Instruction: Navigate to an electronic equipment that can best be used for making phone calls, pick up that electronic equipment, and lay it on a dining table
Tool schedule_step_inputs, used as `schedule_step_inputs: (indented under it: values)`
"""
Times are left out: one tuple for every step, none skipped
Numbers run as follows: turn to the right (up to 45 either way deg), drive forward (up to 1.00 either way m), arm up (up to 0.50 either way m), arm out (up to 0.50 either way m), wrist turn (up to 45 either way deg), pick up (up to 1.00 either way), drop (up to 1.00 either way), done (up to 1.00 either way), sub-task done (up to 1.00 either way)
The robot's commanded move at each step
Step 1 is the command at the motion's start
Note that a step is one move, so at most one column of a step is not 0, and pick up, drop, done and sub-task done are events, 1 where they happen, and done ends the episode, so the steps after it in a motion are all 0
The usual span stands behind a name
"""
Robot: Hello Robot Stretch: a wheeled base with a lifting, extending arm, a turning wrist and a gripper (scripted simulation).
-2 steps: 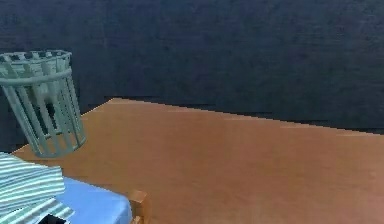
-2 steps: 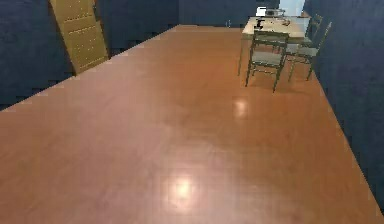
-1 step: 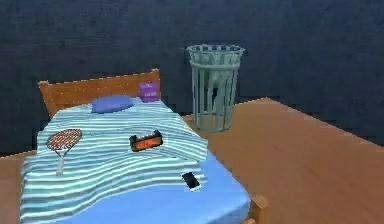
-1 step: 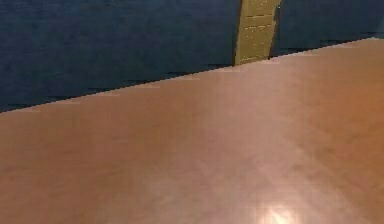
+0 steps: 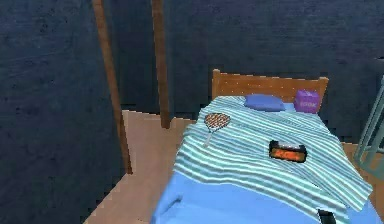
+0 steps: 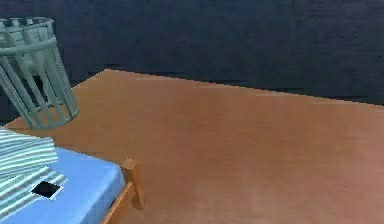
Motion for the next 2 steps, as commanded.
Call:
schedule_step_inputs:
  values:
    - [-42.0, 0.0, 0.0, 0.0, 0.0, 0.0, 0.0, 0.0, 0.0]
    - [45.0, 0.0, 0.0, 0.0, 0.0, 0.0, 0.0, 0.0, 0.0]
